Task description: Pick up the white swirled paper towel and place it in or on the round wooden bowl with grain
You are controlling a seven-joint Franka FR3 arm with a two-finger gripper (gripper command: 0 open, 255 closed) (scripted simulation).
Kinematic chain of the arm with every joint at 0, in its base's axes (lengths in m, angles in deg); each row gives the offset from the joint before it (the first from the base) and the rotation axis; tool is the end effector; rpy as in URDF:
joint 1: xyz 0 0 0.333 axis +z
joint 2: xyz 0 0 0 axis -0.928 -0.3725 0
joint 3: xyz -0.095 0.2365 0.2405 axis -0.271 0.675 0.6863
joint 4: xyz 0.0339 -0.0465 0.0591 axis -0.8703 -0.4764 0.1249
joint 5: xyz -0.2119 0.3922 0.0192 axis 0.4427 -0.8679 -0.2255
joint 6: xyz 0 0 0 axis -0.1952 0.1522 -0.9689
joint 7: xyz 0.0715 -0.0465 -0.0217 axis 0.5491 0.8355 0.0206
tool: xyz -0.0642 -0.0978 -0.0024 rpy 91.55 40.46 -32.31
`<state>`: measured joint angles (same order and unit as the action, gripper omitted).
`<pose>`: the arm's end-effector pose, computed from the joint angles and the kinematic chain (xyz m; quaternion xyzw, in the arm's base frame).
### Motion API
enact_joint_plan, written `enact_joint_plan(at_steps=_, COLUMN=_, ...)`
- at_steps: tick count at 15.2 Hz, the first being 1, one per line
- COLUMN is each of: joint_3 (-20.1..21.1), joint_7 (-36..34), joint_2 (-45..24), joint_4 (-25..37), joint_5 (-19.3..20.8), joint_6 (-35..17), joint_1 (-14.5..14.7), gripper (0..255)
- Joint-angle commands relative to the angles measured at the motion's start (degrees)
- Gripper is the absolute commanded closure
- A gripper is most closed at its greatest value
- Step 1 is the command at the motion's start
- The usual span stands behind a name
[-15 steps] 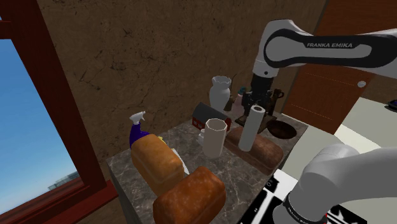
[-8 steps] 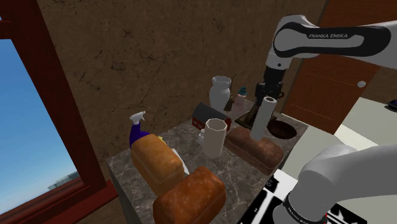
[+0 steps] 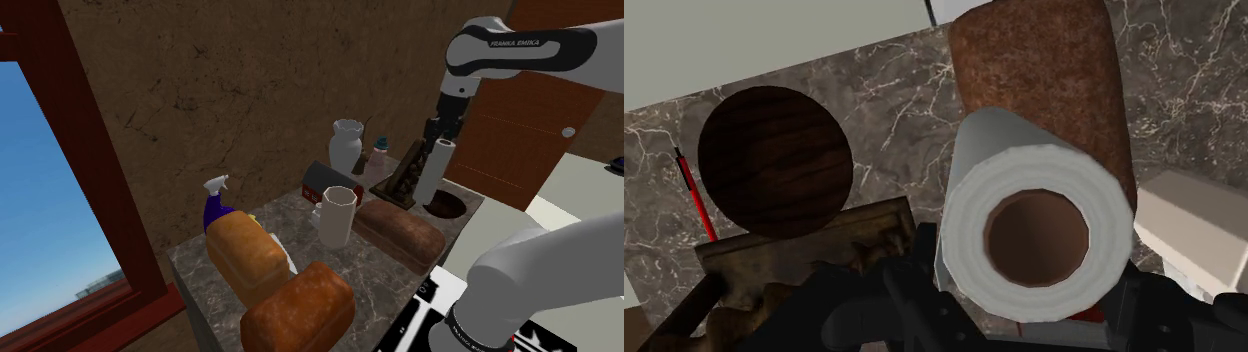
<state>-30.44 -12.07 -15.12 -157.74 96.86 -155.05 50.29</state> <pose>0.3092 -0.2969 0.5770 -0.9837 0.1765 0.0146 0.0299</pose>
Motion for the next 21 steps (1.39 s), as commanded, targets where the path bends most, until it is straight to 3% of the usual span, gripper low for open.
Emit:
enact_joint_plan(at_steps=1, joint_3=-2.38, joint_7=2.90, joint_2=-2.72, joint_4=2.91, joint_5=0.44, joint_6=0.02, joint_1=-0.27, gripper=255)
enact_joint_plan(at_steps=10, joint_3=-13.53, joint_7=17.14, joint_2=-17.45, joint_4=19.62, joint_5=-1.76, joint_6=2.00, joint_1=-1.11, gripper=255)
enact_joint_plan(at_steps=14, joint_3=-18.71, joint_7=24.73, joint_2=-26.46, joint_4=29.13, joint_5=-5.94, joint_6=3.80, joint_1=-2.32, gripper=255)
enact_joint_plan(at_steps=18, joint_3=-22.60, joint_7=32.20, joint_2=-36.39, joint_4=39.39, joint_5=-11.99, joint_6=6.67, joint_1=-5.64, gripper=255)
enact_joint_plan(at_steps=21, joint_3=-22.28, joint_7=31.90, joint_2=-35.69, joint_4=36.39, joint_5=-11.52, joint_6=4.17, joint_1=-5.50, gripper=255)
